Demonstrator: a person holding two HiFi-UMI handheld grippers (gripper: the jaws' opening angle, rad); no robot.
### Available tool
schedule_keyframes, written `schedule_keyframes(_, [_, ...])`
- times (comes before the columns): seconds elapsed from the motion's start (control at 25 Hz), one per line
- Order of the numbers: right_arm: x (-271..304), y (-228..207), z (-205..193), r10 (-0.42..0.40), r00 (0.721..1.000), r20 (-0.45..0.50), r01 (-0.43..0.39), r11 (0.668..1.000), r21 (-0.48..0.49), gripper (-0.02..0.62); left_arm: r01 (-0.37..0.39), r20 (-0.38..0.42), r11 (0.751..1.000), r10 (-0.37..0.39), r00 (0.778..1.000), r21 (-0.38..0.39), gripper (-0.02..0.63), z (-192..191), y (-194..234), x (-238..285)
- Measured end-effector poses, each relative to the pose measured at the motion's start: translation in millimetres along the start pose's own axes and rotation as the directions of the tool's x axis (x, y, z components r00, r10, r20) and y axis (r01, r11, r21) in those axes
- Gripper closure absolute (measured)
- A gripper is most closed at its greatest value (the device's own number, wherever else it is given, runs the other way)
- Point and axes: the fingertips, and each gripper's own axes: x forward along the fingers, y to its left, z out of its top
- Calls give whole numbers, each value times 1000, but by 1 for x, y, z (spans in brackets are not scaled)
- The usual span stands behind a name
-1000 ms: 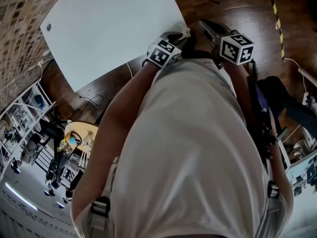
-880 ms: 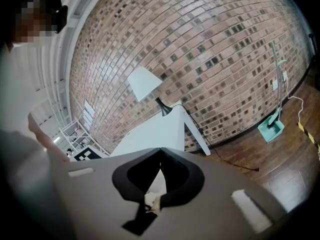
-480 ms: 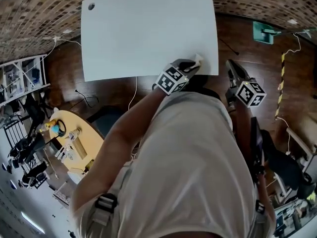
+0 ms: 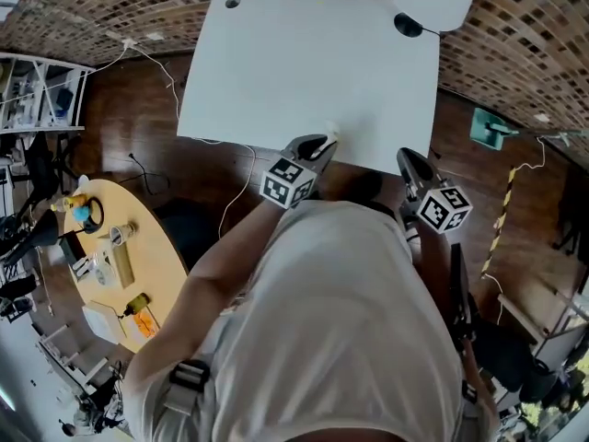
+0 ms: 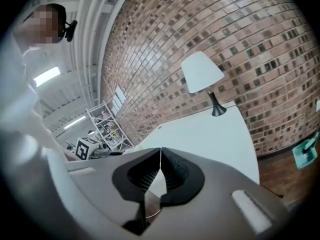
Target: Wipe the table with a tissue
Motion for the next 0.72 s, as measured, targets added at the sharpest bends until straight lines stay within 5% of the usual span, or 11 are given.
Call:
schedule_keyframes(0.28, [44, 58, -12, 77, 997, -24, -79, 993, -92, 586, -70, 127, 997, 71, 989, -10, 538, 8, 28, -59])
schedule_keyframes(0.72, [87, 110, -40, 98, 993, -62, -105, 987, -124, 586, -108, 157, 992, 116, 981, -61, 537, -19, 69, -120])
